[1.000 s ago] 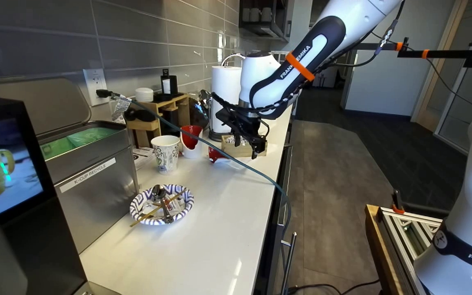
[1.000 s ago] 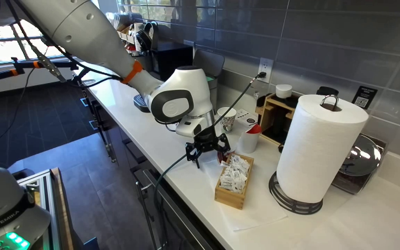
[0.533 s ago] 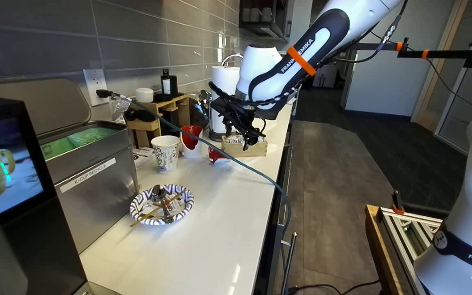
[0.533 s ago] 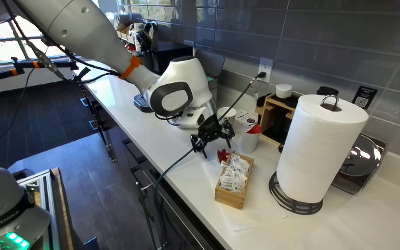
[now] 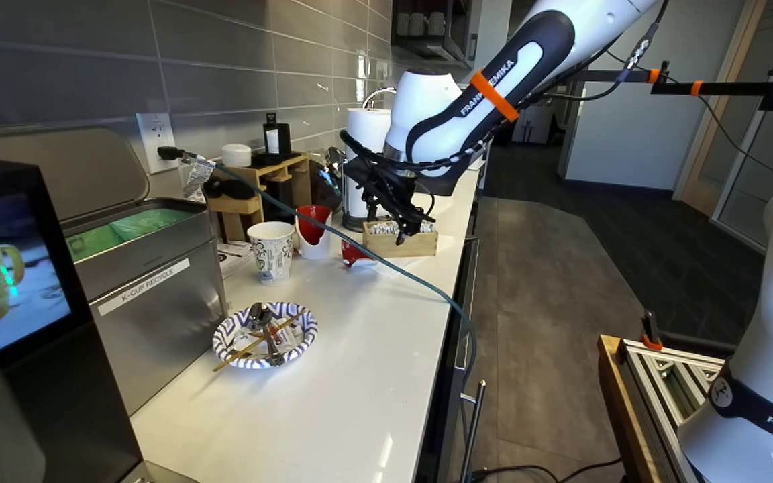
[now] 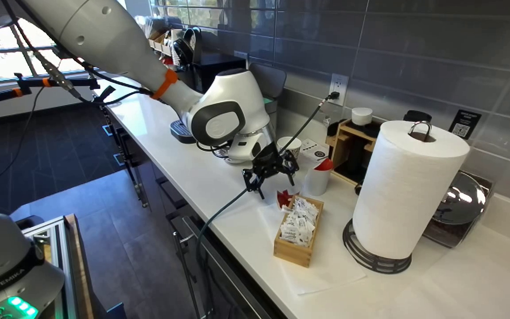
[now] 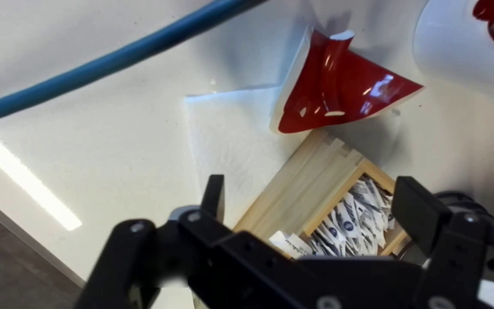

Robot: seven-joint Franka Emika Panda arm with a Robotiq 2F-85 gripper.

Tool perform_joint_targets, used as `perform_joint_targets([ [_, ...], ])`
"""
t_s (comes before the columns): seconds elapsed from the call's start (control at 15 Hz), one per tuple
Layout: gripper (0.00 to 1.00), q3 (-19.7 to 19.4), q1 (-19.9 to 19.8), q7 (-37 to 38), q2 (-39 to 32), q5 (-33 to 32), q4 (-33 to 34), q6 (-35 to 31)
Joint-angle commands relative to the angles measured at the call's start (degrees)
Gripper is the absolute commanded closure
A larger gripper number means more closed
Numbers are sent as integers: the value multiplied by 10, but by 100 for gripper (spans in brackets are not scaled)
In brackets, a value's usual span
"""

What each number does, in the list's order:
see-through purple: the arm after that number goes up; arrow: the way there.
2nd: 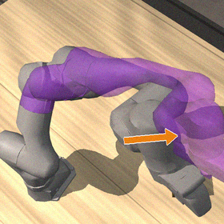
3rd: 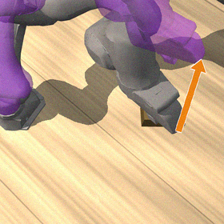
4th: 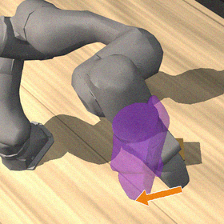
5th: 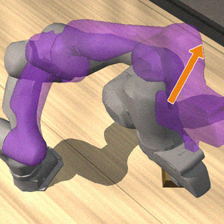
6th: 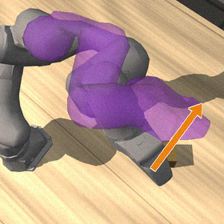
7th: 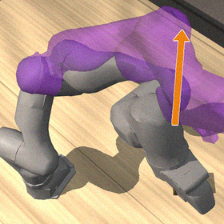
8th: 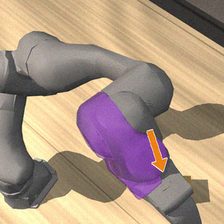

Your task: Put the broken pieces in the broken mug.

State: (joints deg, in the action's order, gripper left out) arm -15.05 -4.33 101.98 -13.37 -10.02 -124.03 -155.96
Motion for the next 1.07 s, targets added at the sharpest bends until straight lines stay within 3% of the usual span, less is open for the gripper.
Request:
perform_joint_targets([
  [0.0,0,-4,3,-5,-1,4,1,0],
  [0.67,0,6,21,6,-9,6,-23,-3],
  [1.0,0,11,42,25,-40,9,-3,-5],
])
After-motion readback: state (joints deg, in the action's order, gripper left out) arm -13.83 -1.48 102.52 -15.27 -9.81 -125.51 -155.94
